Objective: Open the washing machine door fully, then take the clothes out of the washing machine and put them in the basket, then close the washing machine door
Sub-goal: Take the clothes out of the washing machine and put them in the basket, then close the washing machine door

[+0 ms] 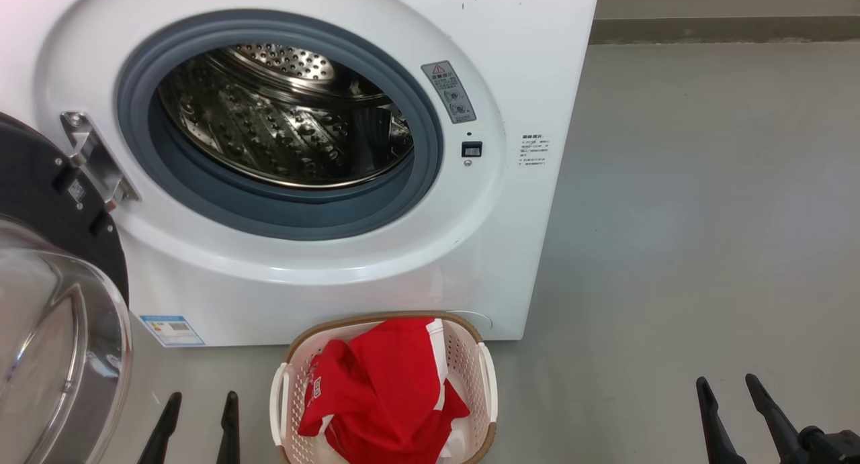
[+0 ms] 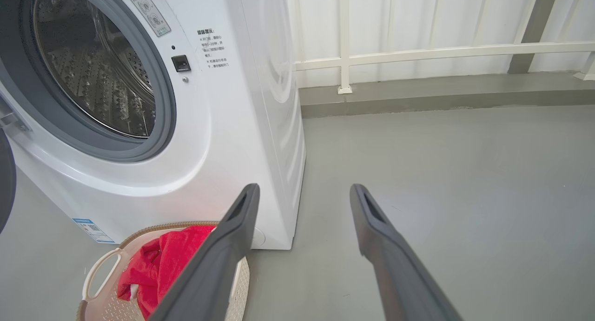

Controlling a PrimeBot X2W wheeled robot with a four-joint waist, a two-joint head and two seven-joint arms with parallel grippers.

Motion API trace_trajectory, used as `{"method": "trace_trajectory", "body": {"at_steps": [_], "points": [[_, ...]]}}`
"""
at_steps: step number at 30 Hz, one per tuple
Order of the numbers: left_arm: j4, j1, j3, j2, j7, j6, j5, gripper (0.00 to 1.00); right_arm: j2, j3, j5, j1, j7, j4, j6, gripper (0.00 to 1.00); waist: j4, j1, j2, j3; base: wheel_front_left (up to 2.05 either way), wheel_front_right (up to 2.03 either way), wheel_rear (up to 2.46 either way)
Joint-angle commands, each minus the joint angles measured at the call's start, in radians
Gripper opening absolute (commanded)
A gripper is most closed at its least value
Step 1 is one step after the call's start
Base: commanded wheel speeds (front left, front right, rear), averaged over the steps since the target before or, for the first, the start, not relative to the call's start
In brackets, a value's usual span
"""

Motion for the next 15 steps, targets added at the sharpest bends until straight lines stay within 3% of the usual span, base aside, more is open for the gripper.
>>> {"method": "trace_trajectory", "body": {"at_steps": [1,15], "points": [[-0.028,-0.012,0.027,0.014,-0.005,-0.006,-0.003,1.00,-0.016,0.016,0.007,-0.002,-0.006,-0.026,0.005,1.00,0.000,0.0000,0.0000,-0.001,0.00,0.00,0.00],[-0.022,-0.007,0.013,0.014,-0.005,-0.004,0.006,1.00,-0.015,0.021,0.007,0.002,-0.006,-0.025,0.005,1.00,0.006,0.0000,0.0000,-0.010,-0.03,0.03,0.00]]}}
